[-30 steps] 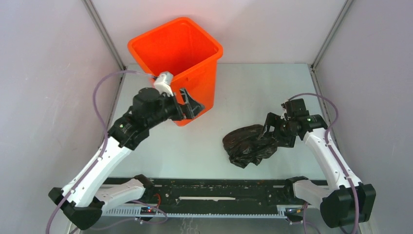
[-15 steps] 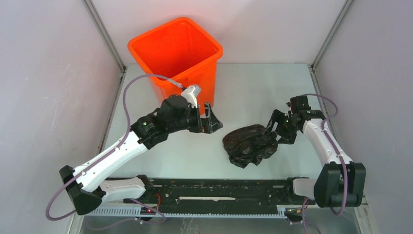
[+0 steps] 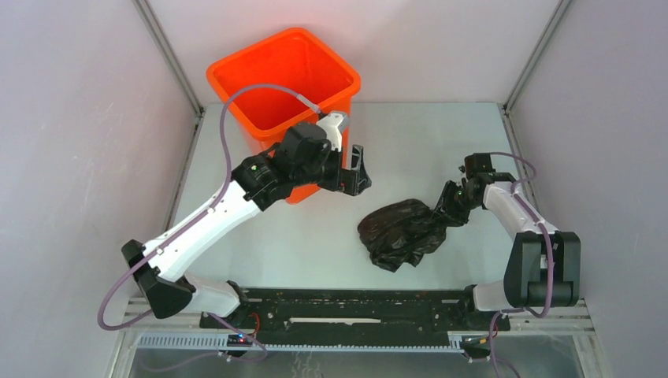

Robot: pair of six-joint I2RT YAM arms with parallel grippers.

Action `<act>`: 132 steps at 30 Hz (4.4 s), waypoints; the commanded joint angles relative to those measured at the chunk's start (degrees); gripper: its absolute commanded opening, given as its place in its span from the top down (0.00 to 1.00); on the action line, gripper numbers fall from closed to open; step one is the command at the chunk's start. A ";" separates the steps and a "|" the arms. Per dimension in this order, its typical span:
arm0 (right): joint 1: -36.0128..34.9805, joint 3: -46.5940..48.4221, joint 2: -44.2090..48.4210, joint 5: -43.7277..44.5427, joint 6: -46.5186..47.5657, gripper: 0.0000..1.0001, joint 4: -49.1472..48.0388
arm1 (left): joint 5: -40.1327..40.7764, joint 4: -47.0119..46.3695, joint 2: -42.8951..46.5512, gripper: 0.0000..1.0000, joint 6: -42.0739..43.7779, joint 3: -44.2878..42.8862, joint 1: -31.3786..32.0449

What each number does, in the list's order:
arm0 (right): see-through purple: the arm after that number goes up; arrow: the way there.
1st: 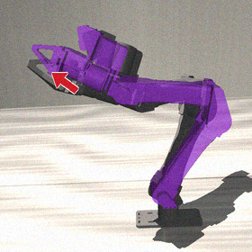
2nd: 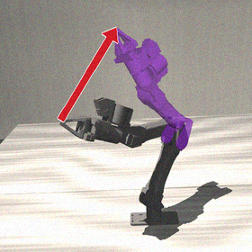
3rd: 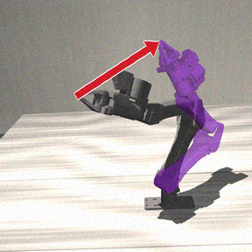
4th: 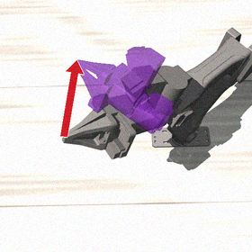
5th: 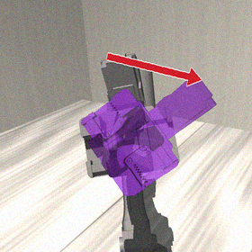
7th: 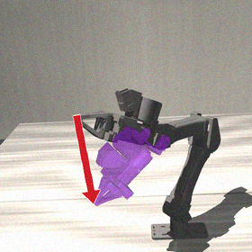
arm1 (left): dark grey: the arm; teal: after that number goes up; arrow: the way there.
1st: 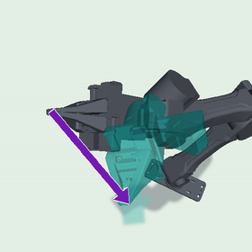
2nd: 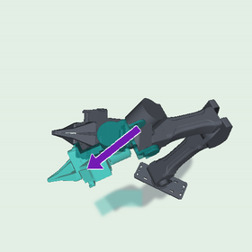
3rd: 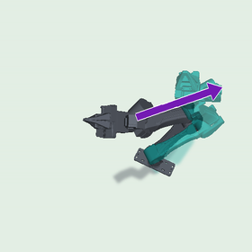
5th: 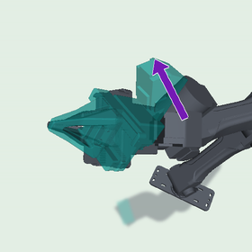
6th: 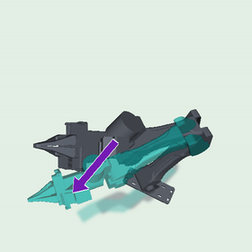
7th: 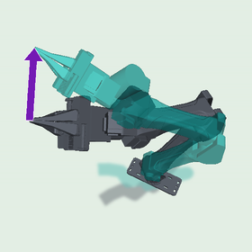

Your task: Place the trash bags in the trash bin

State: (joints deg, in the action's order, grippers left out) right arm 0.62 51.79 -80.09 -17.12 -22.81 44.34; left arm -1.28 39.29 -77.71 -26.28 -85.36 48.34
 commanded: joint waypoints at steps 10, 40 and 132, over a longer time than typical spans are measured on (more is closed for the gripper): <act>-11.53 3.98 7.05 -16.23 -3.82 1.00 -1.92 | -0.07 -2.19 1.89 0.00 -0.98 -0.31 0.24; -14.73 17.13 22.67 -33.04 -28.28 1.00 -7.94 | 18.37 10.32 -7.02 0.58 0.33 -4.78 19.16; -1.02 17.56 25.77 -50.58 -47.60 1.00 -23.35 | -1.93 -3.87 12.26 0.00 24.84 -0.49 7.21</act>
State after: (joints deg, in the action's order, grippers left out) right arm -0.71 67.16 -55.59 -63.24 -67.55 25.41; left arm -8.97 35.11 -66.04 -13.28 -85.52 55.57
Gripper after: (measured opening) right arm 0.006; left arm 0.996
